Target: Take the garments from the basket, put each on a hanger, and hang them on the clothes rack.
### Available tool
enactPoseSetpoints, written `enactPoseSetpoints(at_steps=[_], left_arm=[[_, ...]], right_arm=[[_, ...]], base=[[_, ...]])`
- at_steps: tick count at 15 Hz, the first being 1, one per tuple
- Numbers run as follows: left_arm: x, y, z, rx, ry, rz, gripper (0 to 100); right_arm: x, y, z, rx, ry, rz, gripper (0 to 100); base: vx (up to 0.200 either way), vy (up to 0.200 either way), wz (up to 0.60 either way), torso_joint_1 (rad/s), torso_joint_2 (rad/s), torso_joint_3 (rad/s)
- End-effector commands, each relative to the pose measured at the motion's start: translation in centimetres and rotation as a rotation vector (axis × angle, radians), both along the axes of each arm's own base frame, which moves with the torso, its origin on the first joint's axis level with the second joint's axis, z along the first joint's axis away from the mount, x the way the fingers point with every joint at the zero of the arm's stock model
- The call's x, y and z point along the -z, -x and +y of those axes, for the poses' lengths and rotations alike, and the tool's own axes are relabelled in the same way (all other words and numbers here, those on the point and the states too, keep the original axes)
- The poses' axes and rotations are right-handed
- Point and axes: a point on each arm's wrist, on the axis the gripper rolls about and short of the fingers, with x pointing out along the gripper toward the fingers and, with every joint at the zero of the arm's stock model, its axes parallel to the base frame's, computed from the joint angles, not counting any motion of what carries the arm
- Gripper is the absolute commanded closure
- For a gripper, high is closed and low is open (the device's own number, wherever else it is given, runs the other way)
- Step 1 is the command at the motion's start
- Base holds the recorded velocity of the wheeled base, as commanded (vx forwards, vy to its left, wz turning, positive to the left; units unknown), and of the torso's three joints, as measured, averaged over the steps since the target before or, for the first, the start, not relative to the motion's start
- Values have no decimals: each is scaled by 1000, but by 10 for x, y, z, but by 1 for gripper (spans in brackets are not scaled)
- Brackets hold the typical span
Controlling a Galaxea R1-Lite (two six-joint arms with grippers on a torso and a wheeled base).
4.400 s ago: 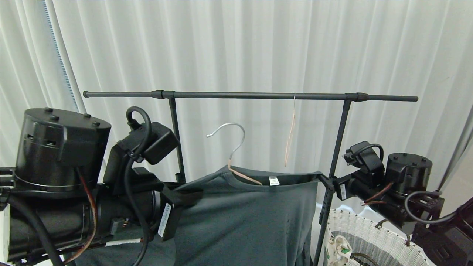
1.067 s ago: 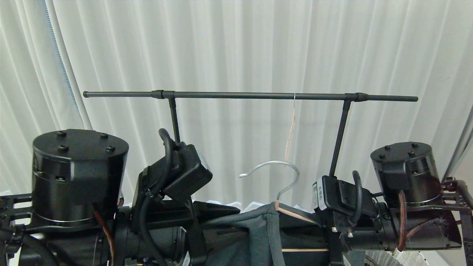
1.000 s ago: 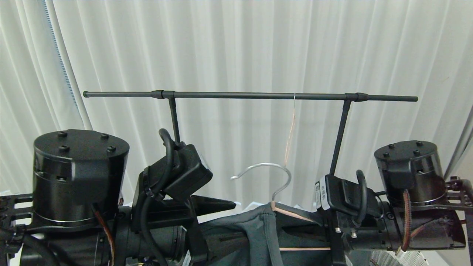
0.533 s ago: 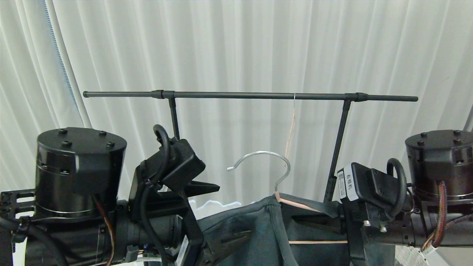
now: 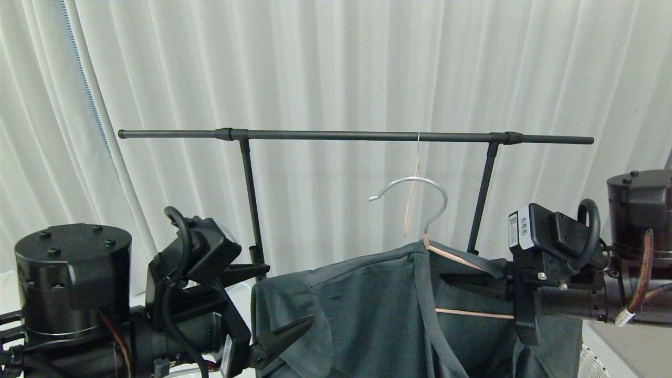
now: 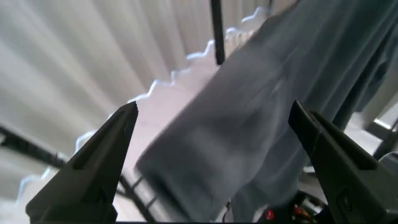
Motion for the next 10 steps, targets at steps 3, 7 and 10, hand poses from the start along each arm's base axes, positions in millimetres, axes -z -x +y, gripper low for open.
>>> enactPoseSetpoints(at_steps=[3,7,10], left_arm=[[14,-1,26,-124,-22,40,0],[32,1,33,-152,-58,115,0],[41,-5,34,-173,-77,158,0]], right_arm=[[-2,-1,-1,1,-8,-9,100],[-8,3,-3,-19,-29,-23,100],[-9,7,-3,-28,-32,-27,100]], base=[[0,0,0,0,0,0],[0,0,0,0,0,0],[0,0,0,0,0,0]])
